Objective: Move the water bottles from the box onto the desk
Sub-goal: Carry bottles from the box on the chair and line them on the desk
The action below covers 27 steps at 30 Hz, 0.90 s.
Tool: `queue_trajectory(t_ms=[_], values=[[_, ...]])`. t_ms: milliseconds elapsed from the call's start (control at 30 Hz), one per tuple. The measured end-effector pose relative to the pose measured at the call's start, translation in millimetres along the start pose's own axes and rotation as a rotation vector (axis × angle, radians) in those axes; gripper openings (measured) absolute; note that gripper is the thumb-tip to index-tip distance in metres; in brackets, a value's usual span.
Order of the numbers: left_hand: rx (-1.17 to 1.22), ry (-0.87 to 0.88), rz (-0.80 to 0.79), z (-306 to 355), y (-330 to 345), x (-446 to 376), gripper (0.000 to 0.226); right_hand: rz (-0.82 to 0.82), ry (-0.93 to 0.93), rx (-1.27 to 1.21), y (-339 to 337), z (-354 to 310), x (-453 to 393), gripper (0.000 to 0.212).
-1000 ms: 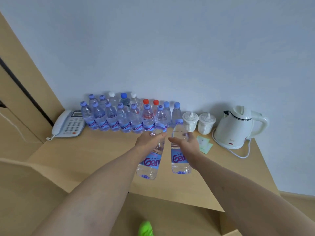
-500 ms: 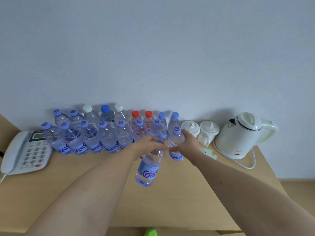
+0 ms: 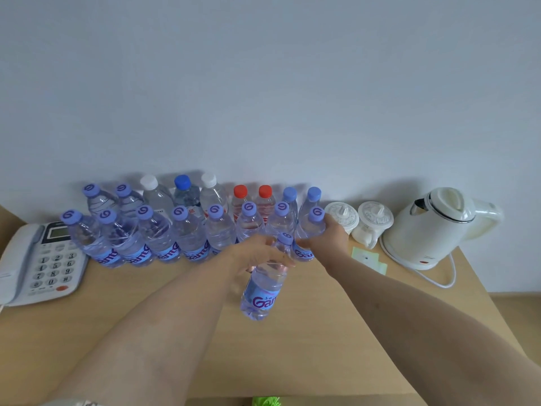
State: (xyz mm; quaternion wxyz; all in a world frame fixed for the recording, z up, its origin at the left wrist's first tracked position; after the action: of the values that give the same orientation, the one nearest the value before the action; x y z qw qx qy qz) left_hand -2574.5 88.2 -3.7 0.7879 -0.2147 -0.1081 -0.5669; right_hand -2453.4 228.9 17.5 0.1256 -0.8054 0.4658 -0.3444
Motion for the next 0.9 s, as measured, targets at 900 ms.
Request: queue_trajectory(t_ms=[900], values=[[0.257,0.057,0.638,1.2,-22.2,72.6,0.01,0.001,-0.039,0.353,21.7,12.6,44.8,0.031]])
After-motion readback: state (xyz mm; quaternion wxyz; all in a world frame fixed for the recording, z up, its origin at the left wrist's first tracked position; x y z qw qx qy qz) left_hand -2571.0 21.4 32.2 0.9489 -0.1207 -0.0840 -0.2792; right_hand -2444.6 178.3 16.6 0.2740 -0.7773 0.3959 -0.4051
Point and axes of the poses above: each hand's wrist, its own x-axis away from the middle knuckle, its own y-axis out of the palm, z = x × y, the point moved 5 cm from there along -x, towards the middle knuckle, and after that the axes turned 15 degrees about y, right-handed, at the moved point
